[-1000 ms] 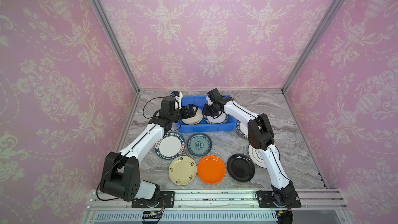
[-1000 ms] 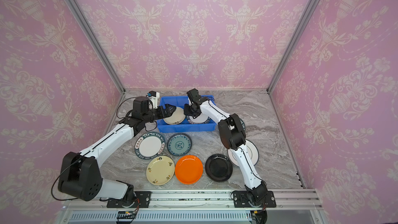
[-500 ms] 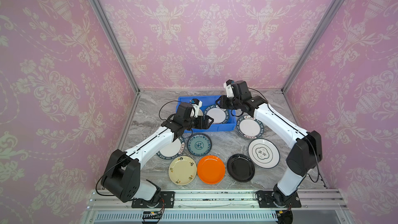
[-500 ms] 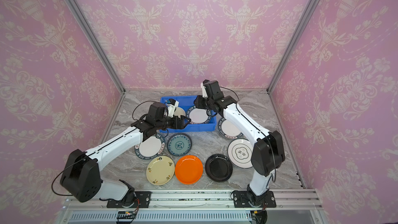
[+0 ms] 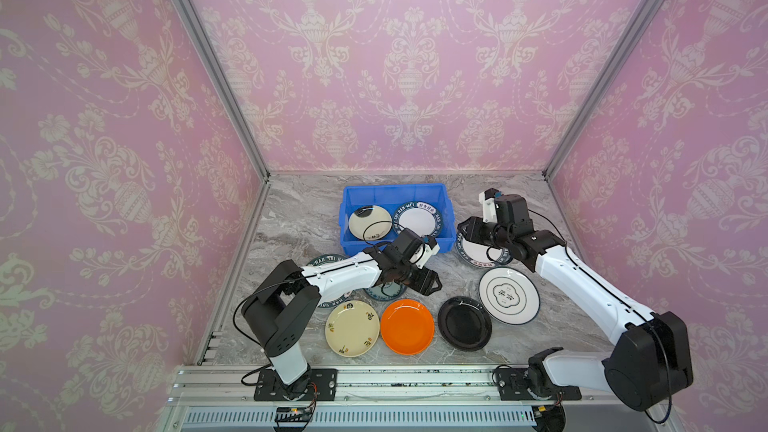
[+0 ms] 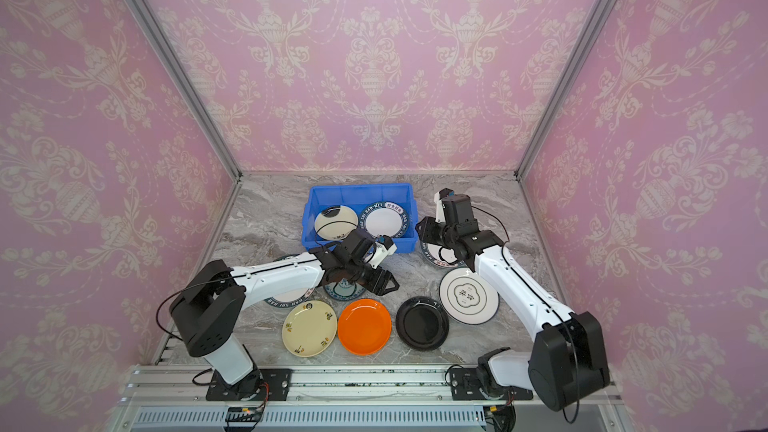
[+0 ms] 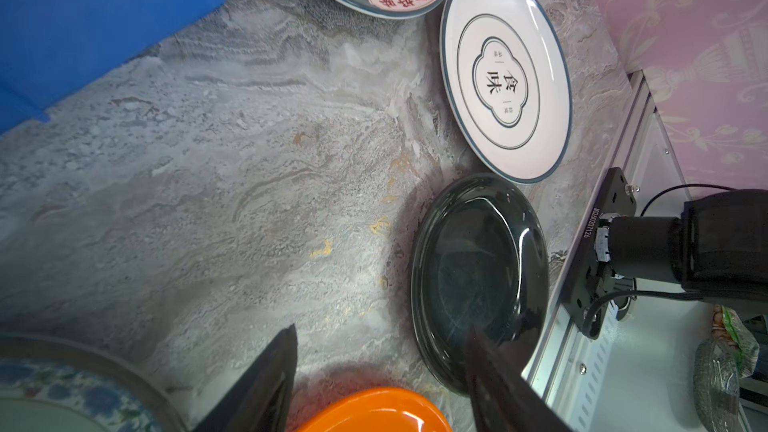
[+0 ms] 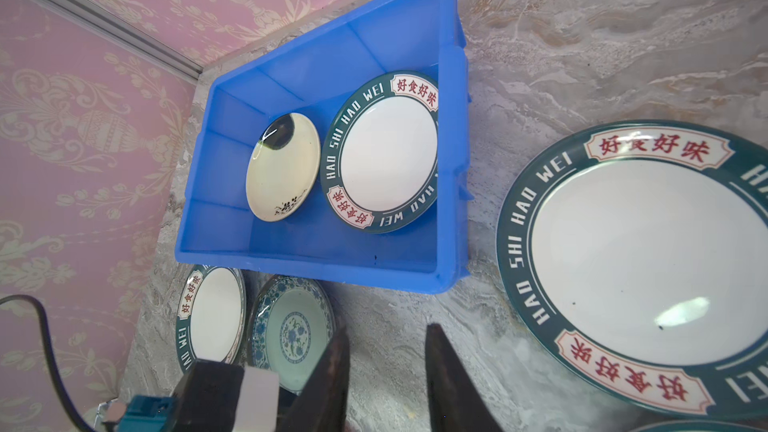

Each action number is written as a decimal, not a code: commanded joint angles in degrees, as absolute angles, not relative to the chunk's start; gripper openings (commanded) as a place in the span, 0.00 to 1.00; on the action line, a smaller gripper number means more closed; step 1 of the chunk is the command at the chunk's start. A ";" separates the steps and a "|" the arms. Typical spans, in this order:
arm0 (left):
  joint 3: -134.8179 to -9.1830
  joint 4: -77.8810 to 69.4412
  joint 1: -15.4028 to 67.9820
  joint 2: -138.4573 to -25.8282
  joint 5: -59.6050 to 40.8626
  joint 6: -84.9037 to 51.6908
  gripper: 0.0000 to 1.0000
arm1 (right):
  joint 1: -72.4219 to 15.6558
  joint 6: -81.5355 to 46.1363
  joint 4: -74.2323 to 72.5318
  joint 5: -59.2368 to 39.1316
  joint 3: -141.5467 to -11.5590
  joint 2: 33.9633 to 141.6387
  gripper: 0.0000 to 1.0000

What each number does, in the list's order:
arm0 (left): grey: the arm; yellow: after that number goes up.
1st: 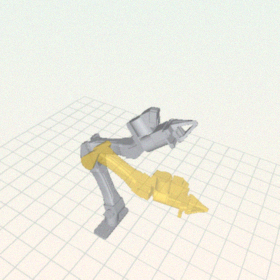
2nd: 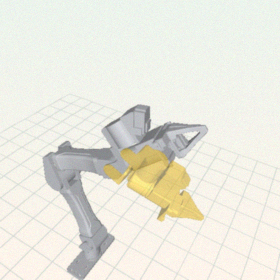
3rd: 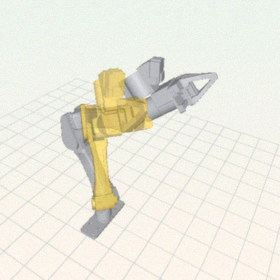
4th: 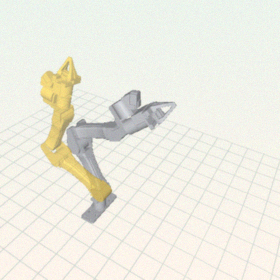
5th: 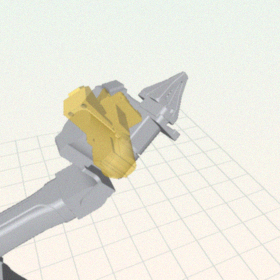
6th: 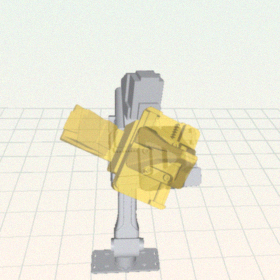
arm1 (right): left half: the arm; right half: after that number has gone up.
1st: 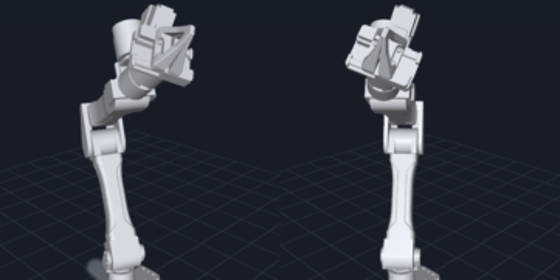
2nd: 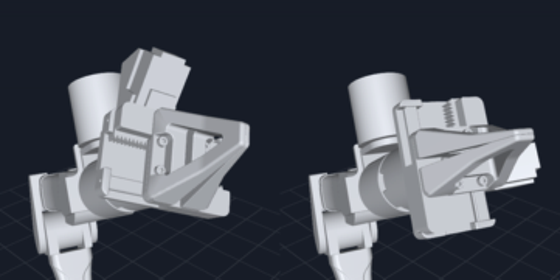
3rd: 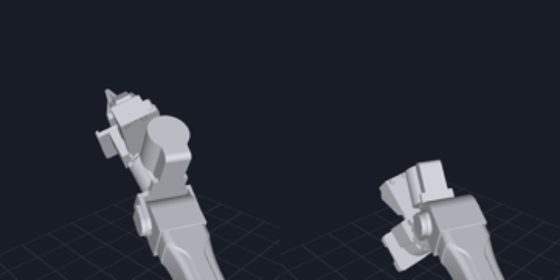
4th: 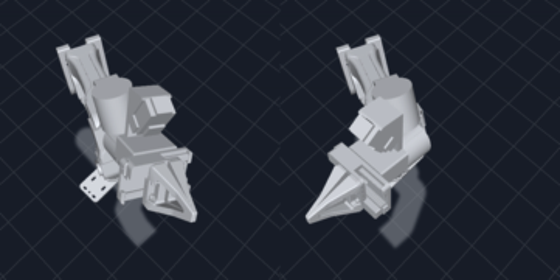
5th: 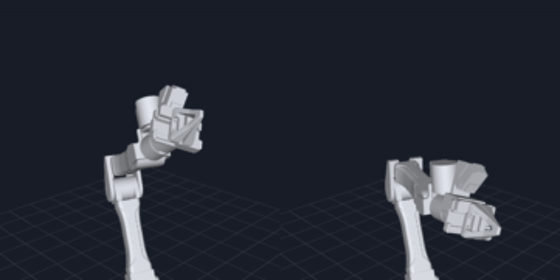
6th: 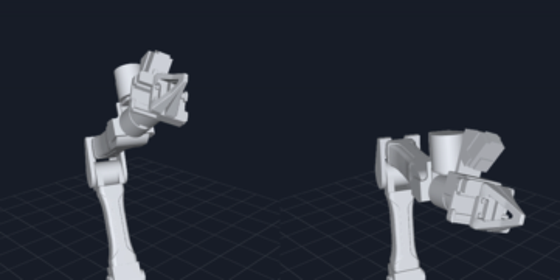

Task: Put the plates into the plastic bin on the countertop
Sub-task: 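Reach the left gripper to the black plate and grasp its rim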

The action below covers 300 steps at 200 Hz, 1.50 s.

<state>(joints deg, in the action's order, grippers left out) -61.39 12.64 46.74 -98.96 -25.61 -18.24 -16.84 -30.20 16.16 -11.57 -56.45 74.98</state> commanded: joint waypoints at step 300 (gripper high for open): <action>-71.76 17.23 51.33 -116.55 -37.09 -18.02 0.08 | -8.29 -32.30 8.48 -18.76 -45.61 68.77 0.32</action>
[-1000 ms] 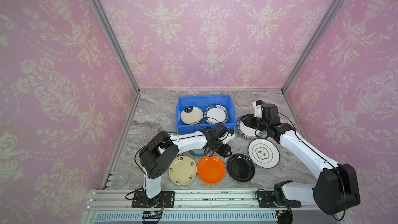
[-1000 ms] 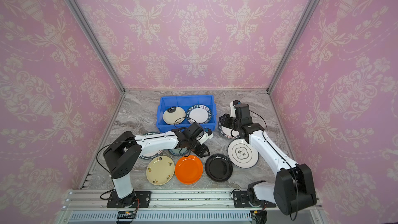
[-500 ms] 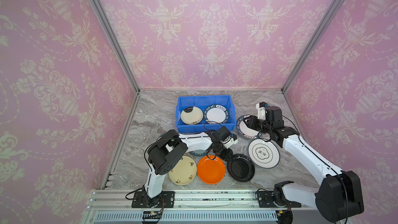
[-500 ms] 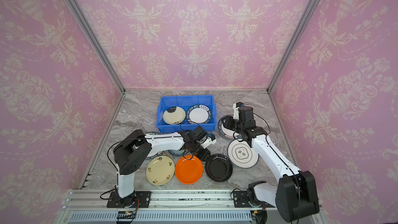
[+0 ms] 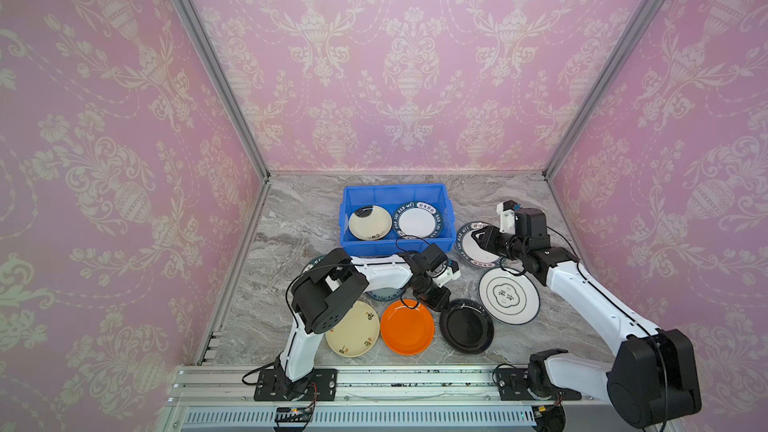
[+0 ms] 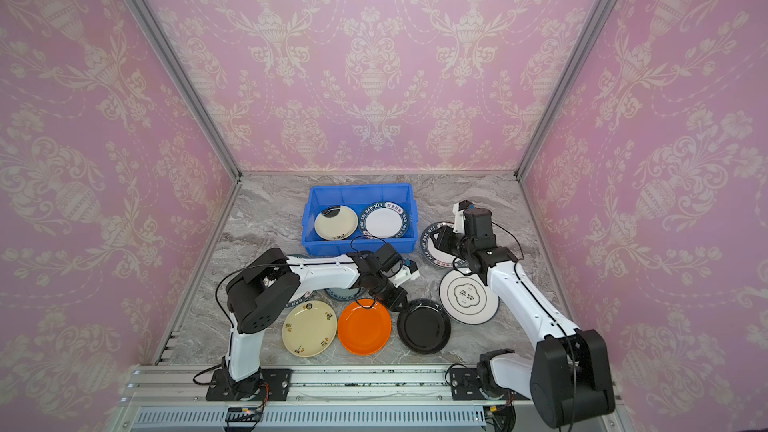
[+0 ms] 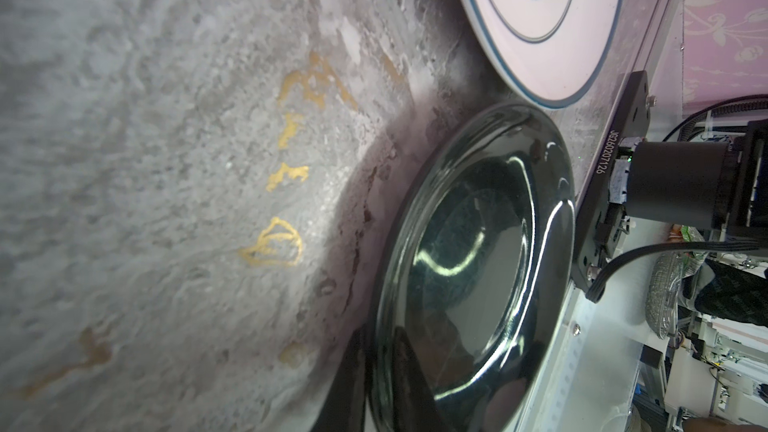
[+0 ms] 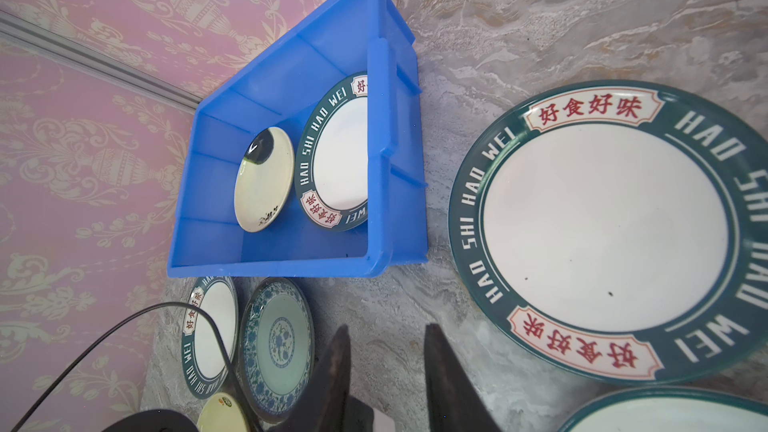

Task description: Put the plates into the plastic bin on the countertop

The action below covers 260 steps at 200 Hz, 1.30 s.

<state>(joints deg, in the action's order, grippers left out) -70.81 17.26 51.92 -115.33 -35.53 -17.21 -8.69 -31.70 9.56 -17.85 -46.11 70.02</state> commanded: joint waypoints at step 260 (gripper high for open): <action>-60.79 1.50 28.64 -89.12 -32.82 -34.56 0.00 | -8.59 -35.99 3.25 -31.03 -47.73 66.17 0.48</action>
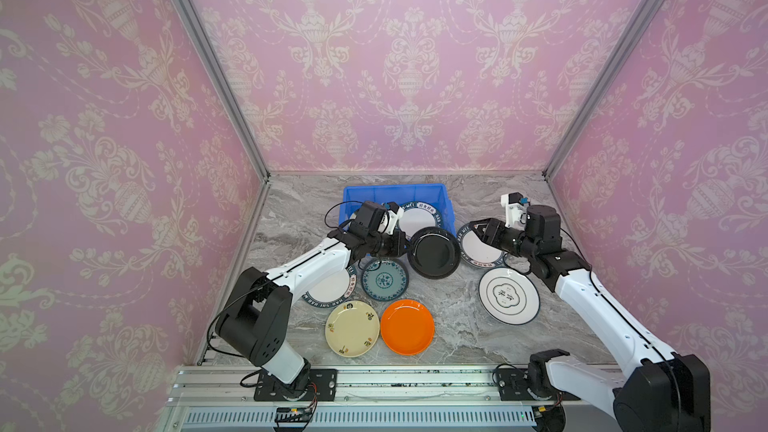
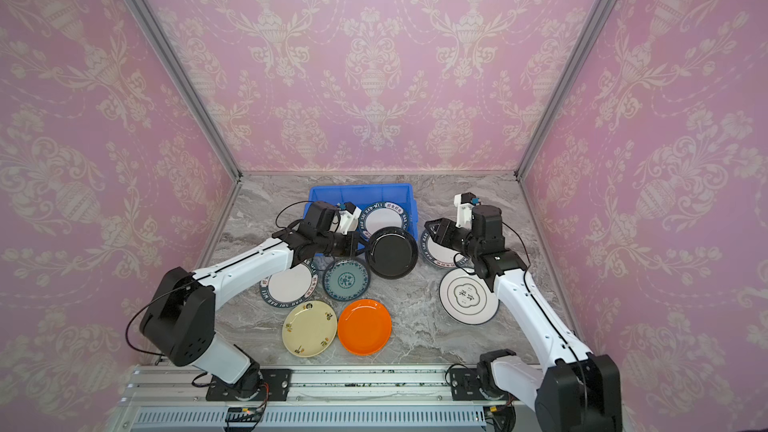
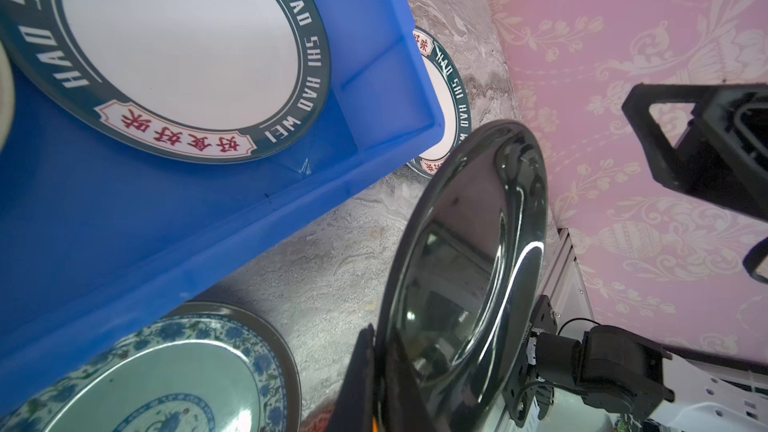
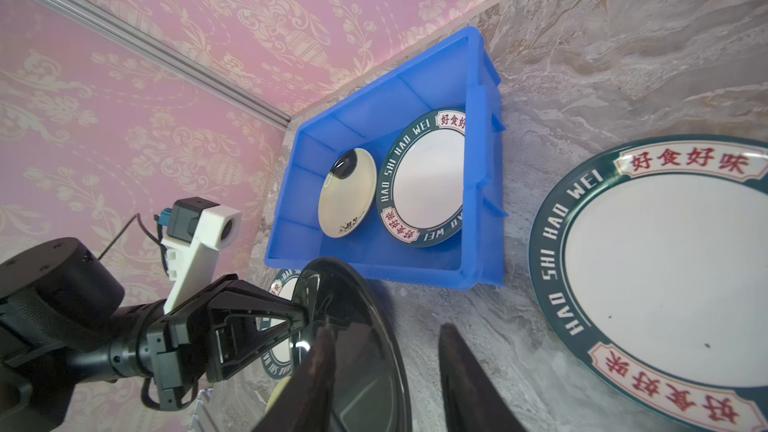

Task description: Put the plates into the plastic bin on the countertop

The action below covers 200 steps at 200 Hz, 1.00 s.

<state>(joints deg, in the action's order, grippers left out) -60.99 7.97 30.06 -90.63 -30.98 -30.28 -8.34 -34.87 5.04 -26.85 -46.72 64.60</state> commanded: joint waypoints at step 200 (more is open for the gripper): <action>-59.45 13.80 23.90 -78.41 -6.48 -24.30 0.99 | -17.09 -35.58 8.27 -23.84 -63.90 85.90 0.00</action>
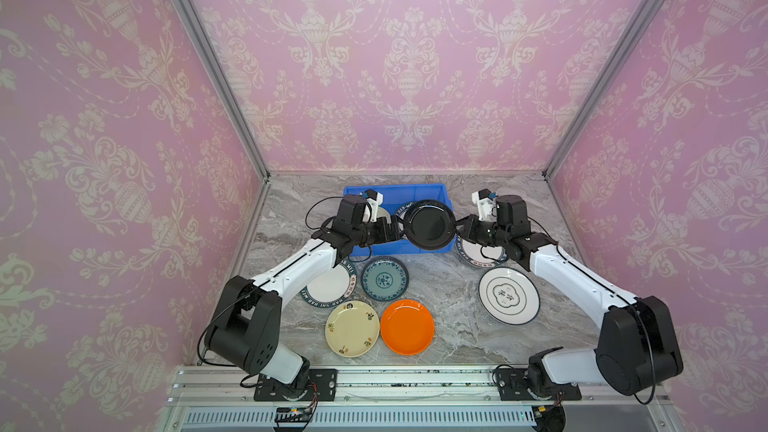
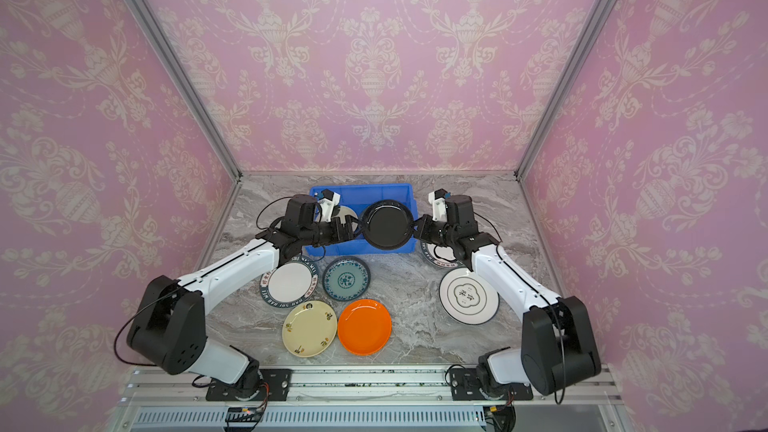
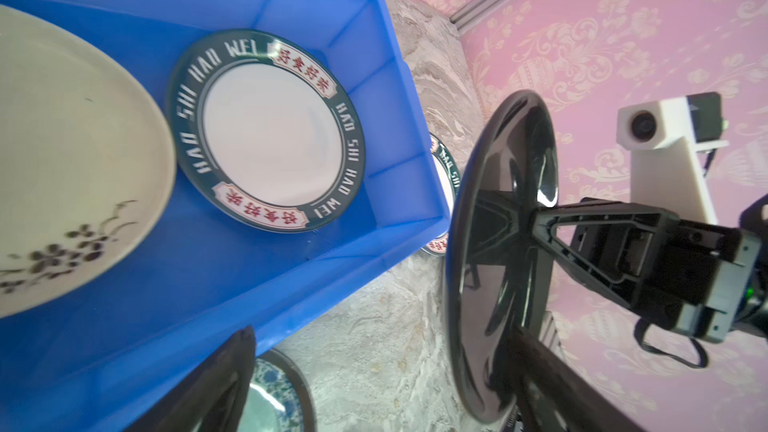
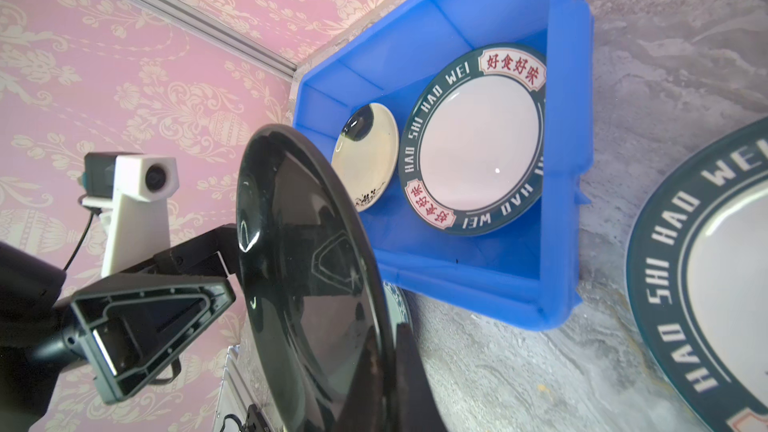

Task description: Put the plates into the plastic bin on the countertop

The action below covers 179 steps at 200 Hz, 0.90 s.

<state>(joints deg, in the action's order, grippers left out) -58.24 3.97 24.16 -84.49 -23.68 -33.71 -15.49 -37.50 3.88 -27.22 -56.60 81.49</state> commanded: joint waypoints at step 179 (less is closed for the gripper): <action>-55.15 8.95 21.97 -76.71 -12.58 -24.62 0.99 | -28.54 -35.86 21.63 -19.95 -113.34 133.99 0.00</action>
<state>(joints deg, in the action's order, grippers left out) -56.07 10.00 22.17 -76.53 -10.96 -24.05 -27.97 -34.72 19.97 -20.01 -109.73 132.51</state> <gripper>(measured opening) 0.992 0.059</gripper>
